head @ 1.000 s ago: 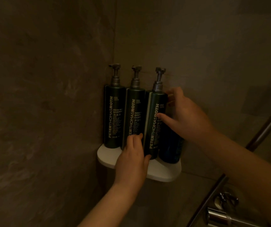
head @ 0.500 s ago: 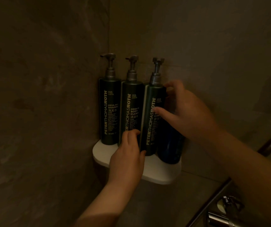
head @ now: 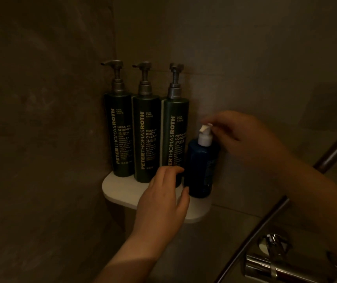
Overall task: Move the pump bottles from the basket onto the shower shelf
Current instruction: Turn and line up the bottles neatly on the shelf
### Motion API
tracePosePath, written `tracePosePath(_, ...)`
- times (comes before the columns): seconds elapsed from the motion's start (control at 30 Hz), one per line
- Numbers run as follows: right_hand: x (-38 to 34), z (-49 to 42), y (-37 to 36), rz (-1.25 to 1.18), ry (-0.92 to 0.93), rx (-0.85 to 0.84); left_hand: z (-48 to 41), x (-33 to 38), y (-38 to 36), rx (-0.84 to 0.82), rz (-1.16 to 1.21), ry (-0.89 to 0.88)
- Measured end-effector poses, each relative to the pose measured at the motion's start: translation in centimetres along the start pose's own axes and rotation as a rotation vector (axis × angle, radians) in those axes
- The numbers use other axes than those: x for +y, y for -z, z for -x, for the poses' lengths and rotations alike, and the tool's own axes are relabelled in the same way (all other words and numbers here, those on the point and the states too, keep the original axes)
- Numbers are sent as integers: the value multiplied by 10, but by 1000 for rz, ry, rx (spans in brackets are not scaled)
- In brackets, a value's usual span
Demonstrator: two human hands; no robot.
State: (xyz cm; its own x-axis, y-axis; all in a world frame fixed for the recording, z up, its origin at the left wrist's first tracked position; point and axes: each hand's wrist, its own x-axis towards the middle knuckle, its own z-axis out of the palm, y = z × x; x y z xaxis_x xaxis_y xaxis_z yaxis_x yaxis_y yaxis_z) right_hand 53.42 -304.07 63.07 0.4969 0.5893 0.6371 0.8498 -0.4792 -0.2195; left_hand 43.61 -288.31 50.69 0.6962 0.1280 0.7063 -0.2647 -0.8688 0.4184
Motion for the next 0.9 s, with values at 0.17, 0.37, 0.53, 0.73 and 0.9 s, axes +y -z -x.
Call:
tracePosePath(0.17, 0, 2, 3, -21, 18, -29, 3, 5, -4, -10, 39, 24)
tracePosePath(0.37, -3, 5, 4, -94, 47, -20, 9, 10, -6, -6, 87, 82)
tracePosePath(0.53, -7, 9, 2, -91, 75, -62, 14, 12, -8, -31, 146, 107)
tracePosePath(0.73, -6, 10, 0, -227, 108, -136, 12, 11, -8, -60, 251, 165)
tracePosePath(0.9, -3, 9, -3, -343, 131, -199, 11, 15, -9, -71, 326, 205)
